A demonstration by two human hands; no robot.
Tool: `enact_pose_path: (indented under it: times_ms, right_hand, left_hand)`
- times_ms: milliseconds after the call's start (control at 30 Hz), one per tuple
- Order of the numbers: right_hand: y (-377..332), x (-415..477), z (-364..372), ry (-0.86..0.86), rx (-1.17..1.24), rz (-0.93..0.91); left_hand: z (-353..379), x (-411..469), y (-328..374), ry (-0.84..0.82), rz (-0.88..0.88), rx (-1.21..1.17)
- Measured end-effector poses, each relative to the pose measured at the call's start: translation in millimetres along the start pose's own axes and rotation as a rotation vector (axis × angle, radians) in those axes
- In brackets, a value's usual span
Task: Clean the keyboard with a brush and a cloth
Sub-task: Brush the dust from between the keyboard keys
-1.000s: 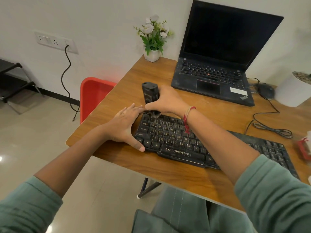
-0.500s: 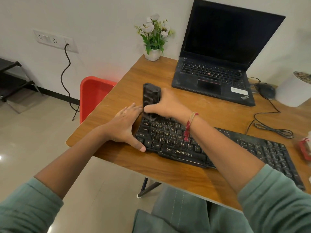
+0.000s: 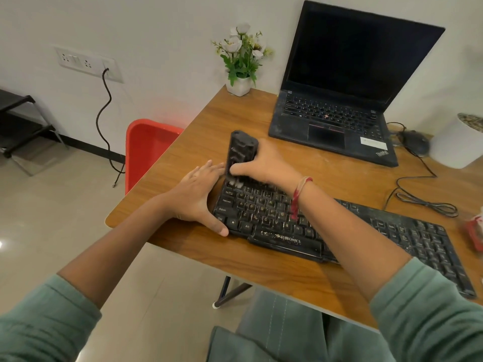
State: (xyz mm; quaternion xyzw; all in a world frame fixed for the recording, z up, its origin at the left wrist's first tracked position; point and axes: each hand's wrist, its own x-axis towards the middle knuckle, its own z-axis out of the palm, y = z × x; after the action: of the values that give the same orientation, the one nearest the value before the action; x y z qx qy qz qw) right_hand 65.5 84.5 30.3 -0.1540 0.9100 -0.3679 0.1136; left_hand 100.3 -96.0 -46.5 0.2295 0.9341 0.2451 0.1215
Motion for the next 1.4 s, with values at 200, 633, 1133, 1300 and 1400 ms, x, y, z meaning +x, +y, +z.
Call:
enact_pose_path:
  times_ms: [200, 633, 1133, 1300, 1400]
  right_hand:
    - [-4.0, -12.6, 19.2, 0.038, 0.020, -0.067]
    - [-1.5, -15.6, 17.1, -0.011, 0.064, -0.062]
    - [13.3, -10.0, -2.9, 0.229, 0.113, 0.163]
    - [16.0, -8.2, -2.2, 0.214, -0.074, 0.150]
    - [15.1, -4.1, -6.1, 0.170, -0.106, 0.204]
  left_hand:
    - [-0.3, 0.2, 0.6, 0.050, 0.057, -0.028]
    - [2.1, 3.6, -5.7, 0.038, 0.045, -0.009]
    - [-3.2, 3.5, -0.7, -0.099, -0.061, 0.058]
    - [-2.7, 3.2, -0.1, -0.096, -0.057, 0.046]
    - [-2.5, 3.5, -0.1, -0.095, -0.063, 0.047]
